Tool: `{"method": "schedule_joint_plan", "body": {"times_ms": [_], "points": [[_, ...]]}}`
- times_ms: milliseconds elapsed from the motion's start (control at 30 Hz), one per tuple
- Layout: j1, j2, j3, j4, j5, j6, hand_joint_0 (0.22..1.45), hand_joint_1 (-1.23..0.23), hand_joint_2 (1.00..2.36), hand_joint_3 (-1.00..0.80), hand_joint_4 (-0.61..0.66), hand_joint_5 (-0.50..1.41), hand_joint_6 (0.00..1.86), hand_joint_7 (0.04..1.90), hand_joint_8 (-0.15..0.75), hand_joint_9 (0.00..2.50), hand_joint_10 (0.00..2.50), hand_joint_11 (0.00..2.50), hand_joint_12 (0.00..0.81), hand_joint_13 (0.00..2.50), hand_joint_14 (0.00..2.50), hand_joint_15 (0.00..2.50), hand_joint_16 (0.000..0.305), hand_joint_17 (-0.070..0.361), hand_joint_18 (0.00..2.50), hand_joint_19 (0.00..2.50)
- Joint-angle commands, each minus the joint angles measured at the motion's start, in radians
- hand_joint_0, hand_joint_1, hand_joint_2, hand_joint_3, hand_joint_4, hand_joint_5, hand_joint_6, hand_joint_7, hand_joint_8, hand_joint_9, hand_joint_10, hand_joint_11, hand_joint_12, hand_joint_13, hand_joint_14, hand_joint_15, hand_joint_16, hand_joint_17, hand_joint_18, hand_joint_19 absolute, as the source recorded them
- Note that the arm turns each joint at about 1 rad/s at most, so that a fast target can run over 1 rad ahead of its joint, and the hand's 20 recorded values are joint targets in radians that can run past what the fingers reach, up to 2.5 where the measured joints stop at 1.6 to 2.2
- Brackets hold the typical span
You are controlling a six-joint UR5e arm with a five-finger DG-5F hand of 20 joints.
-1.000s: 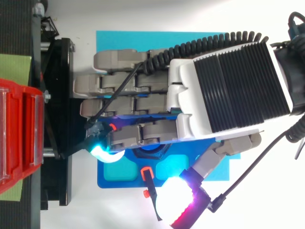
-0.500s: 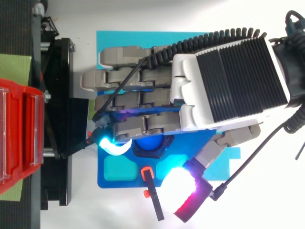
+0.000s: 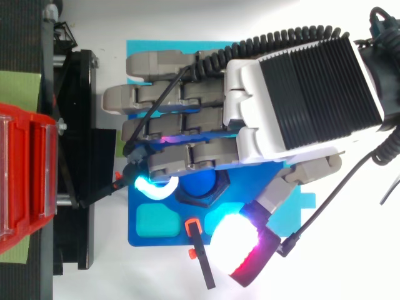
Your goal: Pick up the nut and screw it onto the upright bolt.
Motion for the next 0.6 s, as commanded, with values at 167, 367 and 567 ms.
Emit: {"method": "schedule_joint_plan", "body": {"times_ms": [167,367,567], "points": [[-0.02,0.0,0.009,0.024,-0.035,-0.002,0.5,-0.15,1.0,-0.5,0.23,-0.06,0.5,1.35,0.298,0.6,0.0,0.0,0.296,0.24,0.0,0.0,0.033,0.074,0.0,0.0],[-0.032,0.0,0.009,0.025,-0.048,-0.002,0.5,-0.16,1.0,-0.5,0.22,-0.04,0.5,1.42,0.309,0.68,0.0,0.0,0.286,0.29,0.0,0.0,0.031,0.07,0.0,0.0],[-0.037,0.0,0.01,0.03,-0.056,-0.002,0.51,-0.17,1.0,-0.5,0.2,-0.01,0.53,1.38,0.305,0.83,0.0,0.0,0.268,0.37,0.0,0.0,0.028,0.063,0.03,0.0]]}}
